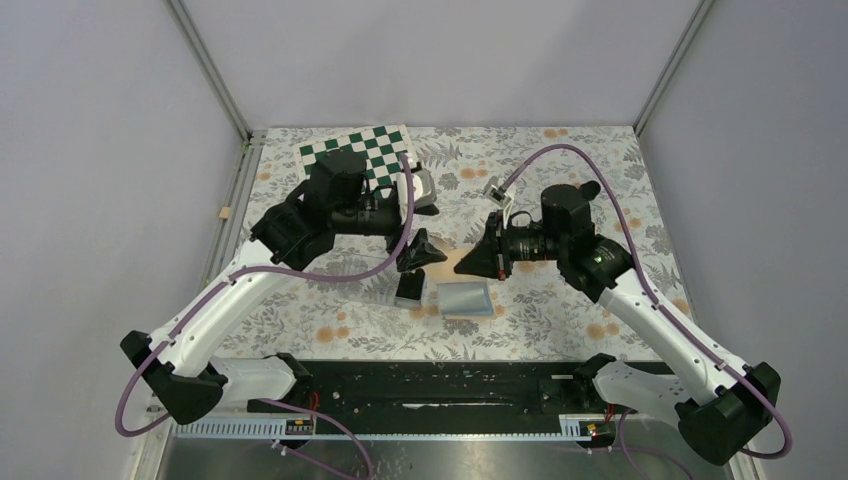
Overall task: Put the credit cards into the card holder
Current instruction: Open the card holder at the center of the board.
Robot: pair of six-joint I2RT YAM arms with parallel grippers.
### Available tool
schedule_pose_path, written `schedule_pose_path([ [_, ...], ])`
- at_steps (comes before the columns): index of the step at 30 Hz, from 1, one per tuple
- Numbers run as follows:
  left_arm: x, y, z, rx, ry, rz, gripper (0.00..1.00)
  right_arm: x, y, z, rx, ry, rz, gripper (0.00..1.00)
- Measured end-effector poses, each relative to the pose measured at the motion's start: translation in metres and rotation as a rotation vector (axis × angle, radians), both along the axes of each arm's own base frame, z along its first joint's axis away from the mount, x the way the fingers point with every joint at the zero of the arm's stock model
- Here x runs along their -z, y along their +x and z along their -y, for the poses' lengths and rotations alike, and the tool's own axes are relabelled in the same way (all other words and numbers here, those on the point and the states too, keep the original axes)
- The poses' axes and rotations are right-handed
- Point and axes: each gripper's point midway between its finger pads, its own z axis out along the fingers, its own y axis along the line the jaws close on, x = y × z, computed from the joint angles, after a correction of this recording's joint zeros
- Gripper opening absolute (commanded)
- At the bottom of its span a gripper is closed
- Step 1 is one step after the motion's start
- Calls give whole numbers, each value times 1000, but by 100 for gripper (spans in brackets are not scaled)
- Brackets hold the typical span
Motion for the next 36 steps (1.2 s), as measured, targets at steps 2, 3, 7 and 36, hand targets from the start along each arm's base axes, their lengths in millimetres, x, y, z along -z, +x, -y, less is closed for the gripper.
schedule_pose_path([
  [2, 3, 10, -1, -69, 2, -19, 99, 2, 7, 1, 45, -30, -27, 0],
  [3, 6, 17, -2, -114, 3, -32, 99, 4, 11, 2, 70, -47, -41, 0],
  [7, 20, 44, -13, -334, 6, -137, 99, 13, 31, 15, 197, -102, -127, 0],
  [36, 157, 25, 12, -545, 145, -1007, 86, 14, 89, 65, 517, -25, -426, 0],
])
